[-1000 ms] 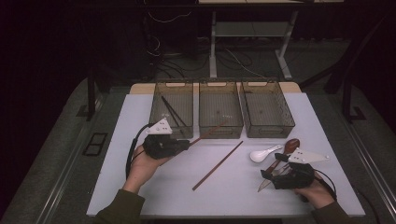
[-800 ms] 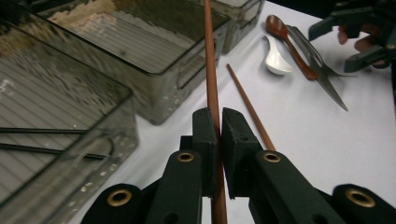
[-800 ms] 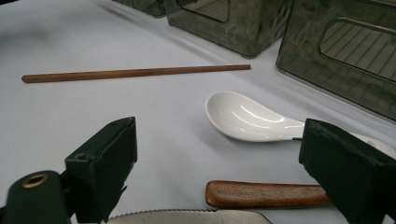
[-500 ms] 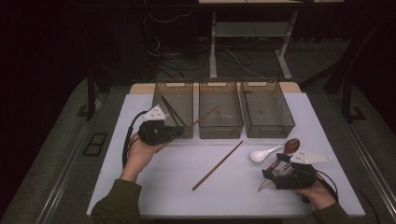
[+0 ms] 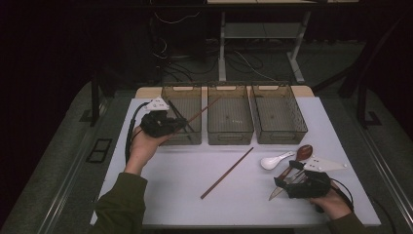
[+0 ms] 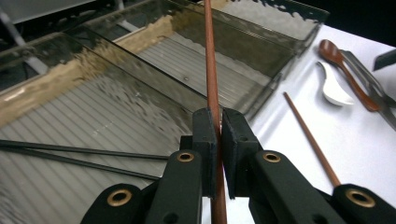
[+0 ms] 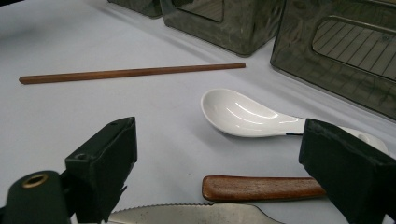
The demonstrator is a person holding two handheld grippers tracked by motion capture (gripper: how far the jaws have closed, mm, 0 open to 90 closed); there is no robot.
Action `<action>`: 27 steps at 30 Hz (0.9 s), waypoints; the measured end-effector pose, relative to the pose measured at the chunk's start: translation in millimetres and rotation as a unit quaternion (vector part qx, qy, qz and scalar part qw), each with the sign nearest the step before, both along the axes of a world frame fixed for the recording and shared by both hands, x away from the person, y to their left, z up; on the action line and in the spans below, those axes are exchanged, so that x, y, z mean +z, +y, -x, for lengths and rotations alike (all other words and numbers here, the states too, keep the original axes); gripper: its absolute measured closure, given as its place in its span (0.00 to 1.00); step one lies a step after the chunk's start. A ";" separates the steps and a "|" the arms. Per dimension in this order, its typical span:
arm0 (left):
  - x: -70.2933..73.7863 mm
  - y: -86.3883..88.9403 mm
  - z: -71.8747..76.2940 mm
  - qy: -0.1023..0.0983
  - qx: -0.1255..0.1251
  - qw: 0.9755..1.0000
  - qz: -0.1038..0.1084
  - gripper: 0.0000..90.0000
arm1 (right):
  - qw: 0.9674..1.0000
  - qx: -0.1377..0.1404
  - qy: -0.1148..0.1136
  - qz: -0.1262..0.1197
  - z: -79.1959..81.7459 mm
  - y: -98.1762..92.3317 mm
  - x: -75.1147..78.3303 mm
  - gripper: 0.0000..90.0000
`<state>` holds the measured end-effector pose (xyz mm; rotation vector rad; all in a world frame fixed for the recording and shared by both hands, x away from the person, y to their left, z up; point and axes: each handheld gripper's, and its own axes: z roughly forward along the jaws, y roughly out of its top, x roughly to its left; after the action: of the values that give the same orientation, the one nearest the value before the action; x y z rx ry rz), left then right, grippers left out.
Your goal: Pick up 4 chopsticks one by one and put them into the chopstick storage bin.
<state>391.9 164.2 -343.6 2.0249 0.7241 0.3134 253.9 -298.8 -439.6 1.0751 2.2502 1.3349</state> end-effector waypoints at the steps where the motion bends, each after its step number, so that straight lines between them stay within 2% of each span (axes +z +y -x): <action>1: 1.4 0.2 -2.7 -0.001 0.003 1.000 0.001 0.93 | 1.000 0.000 0.000 0.000 0.0 0.0 0.1 0.12; 7: 5.2 1.4 -19.0 -0.006 0.021 1.000 -0.004 0.93 | 1.000 -0.001 0.001 -0.002 -0.1 -0.3 0.2 0.12; 14: -4.2 4.5 -41.0 0.007 0.062 0.998 -0.005 0.93 | 1.000 -0.002 0.001 -0.003 0.6 -0.5 0.7 0.12; 19: -12.9 4.8 -53.0 0.014 0.095 0.995 -0.008 0.93 | 1.000 -0.002 0.001 -0.002 0.0 -0.9 0.3 0.12; 23: -19.1 5.4 -60.6 0.014 0.118 0.993 -0.021 0.93 | 1.000 -0.001 0.001 -0.004 0.5 -1.0 0.7 0.12; 27: -25.0 9.6 -65.9 0.018 0.139 0.990 -0.019 0.93 | 1.000 -0.002 0.000 -0.005 0.3 -2.2 0.7 0.12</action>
<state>457.8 173.8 -368.7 1.9698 1.0337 0.4556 253.6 -301.1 -438.9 1.0825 2.2415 1.3451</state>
